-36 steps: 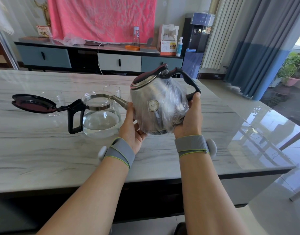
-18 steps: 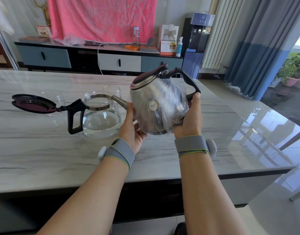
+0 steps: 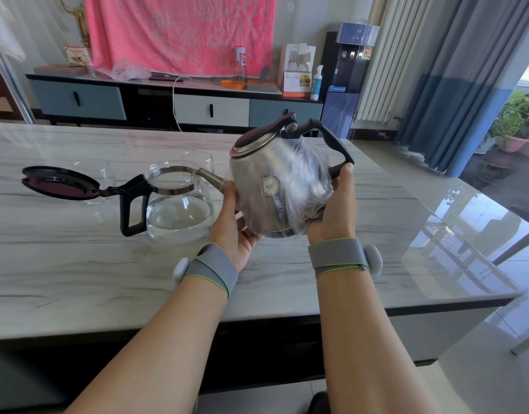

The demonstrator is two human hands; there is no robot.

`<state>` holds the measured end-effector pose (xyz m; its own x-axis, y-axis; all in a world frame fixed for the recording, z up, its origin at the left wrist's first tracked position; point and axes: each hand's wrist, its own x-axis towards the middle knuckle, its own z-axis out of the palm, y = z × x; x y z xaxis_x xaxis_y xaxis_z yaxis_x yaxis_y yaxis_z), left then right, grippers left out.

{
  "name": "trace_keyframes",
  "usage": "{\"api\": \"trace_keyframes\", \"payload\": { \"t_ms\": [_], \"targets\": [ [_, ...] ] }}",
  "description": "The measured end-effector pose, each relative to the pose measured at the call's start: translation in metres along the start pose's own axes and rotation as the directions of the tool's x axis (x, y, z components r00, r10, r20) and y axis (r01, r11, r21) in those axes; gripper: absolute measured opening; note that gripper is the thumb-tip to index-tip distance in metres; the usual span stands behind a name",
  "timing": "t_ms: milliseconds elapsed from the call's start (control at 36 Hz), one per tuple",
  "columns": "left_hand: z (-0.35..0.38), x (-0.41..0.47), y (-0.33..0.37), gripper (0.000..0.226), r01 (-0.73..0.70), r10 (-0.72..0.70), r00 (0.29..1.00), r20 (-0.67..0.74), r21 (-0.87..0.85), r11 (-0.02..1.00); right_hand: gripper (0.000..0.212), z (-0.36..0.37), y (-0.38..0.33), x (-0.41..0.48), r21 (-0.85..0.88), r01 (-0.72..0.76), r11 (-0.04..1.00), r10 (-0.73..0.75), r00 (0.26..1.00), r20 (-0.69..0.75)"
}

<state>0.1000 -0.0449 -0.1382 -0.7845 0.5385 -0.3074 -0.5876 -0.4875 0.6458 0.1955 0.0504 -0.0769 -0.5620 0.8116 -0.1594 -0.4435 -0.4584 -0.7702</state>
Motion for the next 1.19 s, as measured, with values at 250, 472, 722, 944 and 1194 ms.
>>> {"api": "trace_keyframes", "payload": {
  "t_ms": [250, 472, 722, 944, 1194],
  "targets": [
    [-0.0014, 0.0017, 0.0001, 0.057, -0.003, 0.003, 1.000, -0.003, 0.001, 1.000, 0.041, 0.0005, -0.0005, -0.0013, 0.008, 0.002, 1.000, -0.002, 1.000, 0.007],
    [-0.0013, 0.0023, -0.0002, 0.056, -0.005, 0.005, 1.000, -0.003, 0.007, 1.000, 0.040, 0.0006, 0.0004, 0.0005, 0.017, 0.005, 1.000, -0.005, 1.000, 0.005],
    [-0.0008, 0.0018, -0.0002, 0.057, -0.002, 0.002, 1.000, -0.006, 0.006, 1.000, 0.040, 0.0001, 0.0030, 0.0032, 0.011, 0.016, 1.000, -0.016, 1.000, -0.001],
    [0.0002, -0.0011, 0.0011, 0.063, -0.001, 0.001, 1.000, 0.005, 0.004, 1.000, 0.042, 0.0007, -0.0006, 0.0004, 0.010, 0.017, 1.000, -0.017, 1.000, -0.002],
    [0.0006, -0.0018, 0.0010, 0.055, 0.004, -0.004, 1.000, 0.000, -0.003, 1.000, 0.041, 0.0006, -0.0004, 0.0005, 0.019, 0.017, 1.000, -0.017, 1.000, 0.008]
  ]
}}
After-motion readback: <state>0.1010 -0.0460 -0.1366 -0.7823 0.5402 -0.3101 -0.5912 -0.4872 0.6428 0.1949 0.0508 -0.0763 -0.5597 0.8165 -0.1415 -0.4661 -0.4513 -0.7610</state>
